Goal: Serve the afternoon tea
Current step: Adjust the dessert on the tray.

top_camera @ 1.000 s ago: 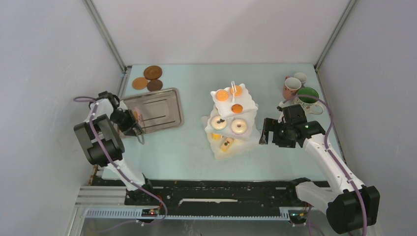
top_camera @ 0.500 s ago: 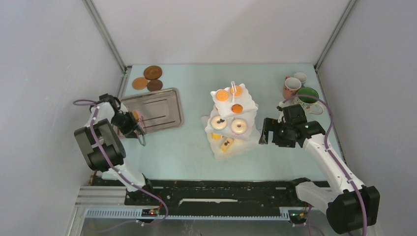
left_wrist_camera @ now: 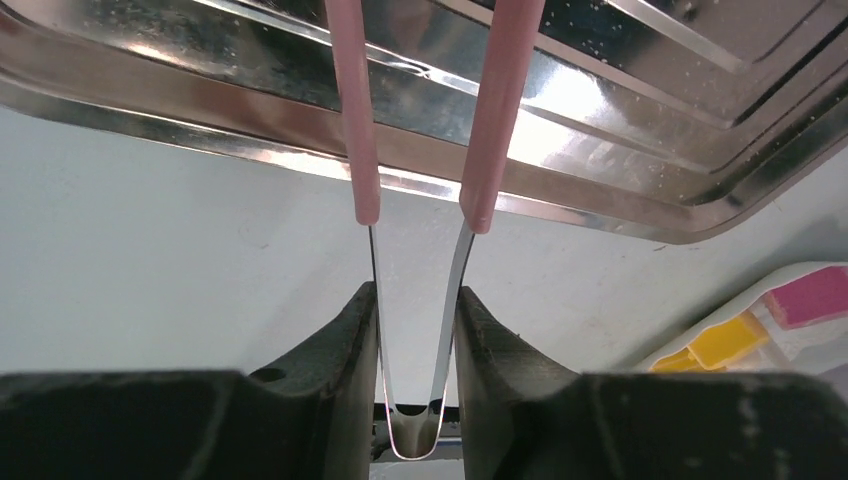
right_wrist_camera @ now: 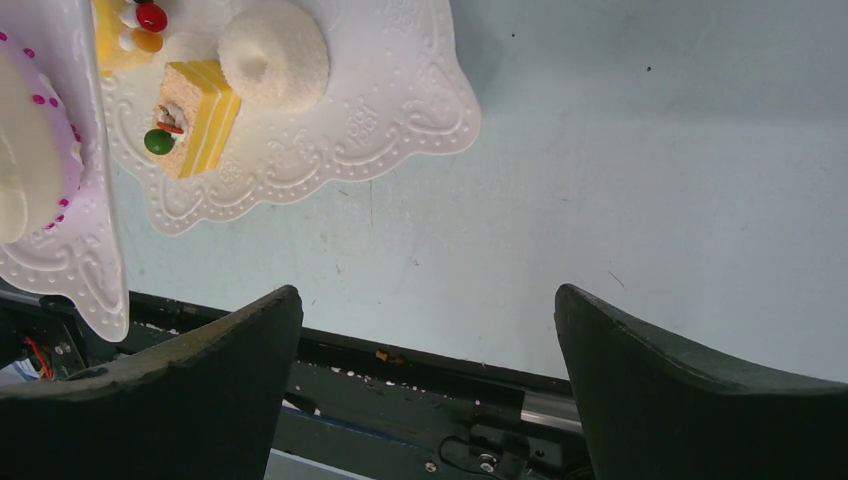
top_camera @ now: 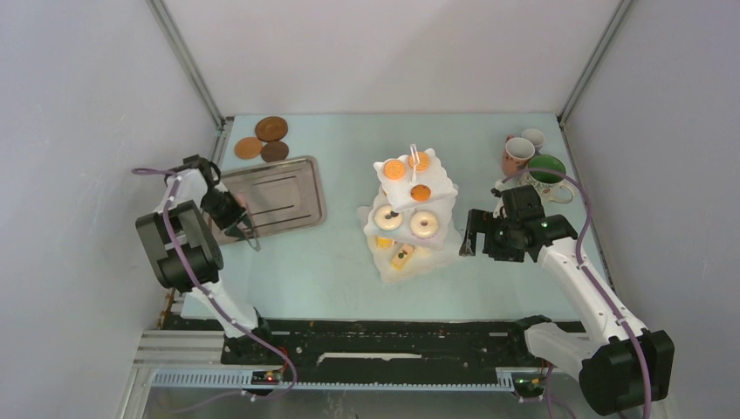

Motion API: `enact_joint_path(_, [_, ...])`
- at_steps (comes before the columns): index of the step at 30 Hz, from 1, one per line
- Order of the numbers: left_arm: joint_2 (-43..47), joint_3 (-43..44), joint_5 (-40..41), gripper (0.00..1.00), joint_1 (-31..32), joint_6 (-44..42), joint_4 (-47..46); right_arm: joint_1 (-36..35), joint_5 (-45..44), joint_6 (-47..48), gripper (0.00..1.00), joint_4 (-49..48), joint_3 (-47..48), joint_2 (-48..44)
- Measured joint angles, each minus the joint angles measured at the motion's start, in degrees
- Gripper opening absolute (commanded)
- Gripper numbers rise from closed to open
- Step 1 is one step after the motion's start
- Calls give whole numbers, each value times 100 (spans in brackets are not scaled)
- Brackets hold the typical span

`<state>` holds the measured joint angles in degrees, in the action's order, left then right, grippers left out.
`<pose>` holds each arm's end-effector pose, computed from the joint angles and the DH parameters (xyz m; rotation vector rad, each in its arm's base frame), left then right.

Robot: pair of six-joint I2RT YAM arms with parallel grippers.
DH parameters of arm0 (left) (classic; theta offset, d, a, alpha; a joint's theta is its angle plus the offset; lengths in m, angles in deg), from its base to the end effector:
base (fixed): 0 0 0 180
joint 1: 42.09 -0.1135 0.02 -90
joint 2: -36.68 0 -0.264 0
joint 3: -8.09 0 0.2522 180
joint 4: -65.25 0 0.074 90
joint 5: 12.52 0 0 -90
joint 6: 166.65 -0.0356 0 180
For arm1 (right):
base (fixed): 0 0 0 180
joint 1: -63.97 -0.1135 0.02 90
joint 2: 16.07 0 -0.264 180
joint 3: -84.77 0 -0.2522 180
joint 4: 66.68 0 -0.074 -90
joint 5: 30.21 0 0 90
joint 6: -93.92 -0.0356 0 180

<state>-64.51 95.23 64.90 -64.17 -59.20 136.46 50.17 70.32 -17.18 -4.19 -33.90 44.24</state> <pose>0.3040 0.1149 0.2029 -1.0125 2.8588 -0.3289 0.1863 0.0525 0.2516 0.1082 2.6856 0.4411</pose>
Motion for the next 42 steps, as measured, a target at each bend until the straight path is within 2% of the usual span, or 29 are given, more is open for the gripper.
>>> enact_joint_path(15, [-601, 695, 745, 36, 273, 431, 542, 0, 0, 0, 100, -2, 0, -83])
enact_joint_path(27, [-992, 1012, 846, 40, 273, 332, 837, 35, 0, 0, 100, -2, 0, -107])
enact_joint_path(37, [-1012, 1003, 789, 19, 273, 186, 870, 83, -2, 0, 100, -2, 0, -116])
enact_joint_path(42, [-927, 977, 802, 15, 299, 155, 855, 83, -2, 0, 100, -2, 0, -140])
